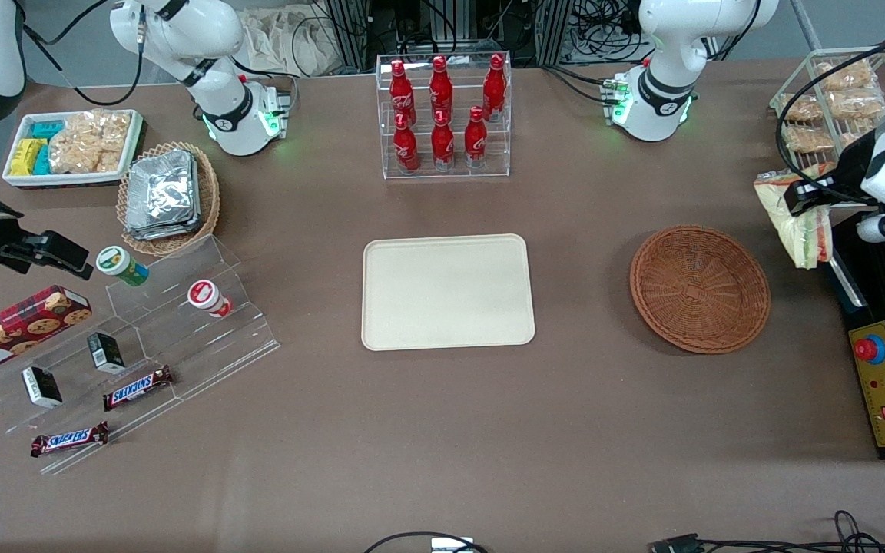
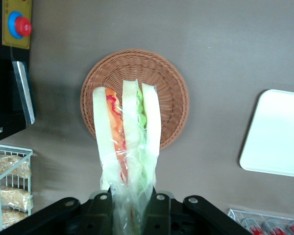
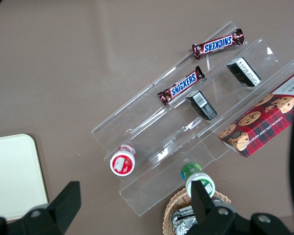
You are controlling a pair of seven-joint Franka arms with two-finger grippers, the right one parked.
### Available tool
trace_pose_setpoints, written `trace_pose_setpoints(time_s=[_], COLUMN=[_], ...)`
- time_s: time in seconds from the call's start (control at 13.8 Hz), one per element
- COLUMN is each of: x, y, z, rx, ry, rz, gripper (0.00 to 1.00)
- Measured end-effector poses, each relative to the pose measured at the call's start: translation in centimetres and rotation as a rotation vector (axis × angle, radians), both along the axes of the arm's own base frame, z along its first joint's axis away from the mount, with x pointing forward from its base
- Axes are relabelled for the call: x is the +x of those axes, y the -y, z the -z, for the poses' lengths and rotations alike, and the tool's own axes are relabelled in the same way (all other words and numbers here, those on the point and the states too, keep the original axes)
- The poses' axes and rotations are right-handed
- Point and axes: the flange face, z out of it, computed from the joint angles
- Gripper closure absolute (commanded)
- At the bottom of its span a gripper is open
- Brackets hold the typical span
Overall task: Place sandwich from basket to tray
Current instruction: 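Lift the sandwich out of the basket with the left gripper, then carry the sandwich over the cream tray and lower it onto it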
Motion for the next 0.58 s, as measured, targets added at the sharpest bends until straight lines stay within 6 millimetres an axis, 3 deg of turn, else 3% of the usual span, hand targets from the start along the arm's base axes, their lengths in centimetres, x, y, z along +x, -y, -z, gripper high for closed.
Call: trace_pose_setpoints(time_s=[0.15,0.44,0.58], x=[0.8,-1.4,-1.9], y=[5.0,22.1,29.0], z=[0.4,3.0,5.1], rx=[0.001,0.022,0.024], ry=[-0.009,-0.046,-0.033], rz=[0.043,0.052,0.012], gripper=[1.0,1.0,1.0])
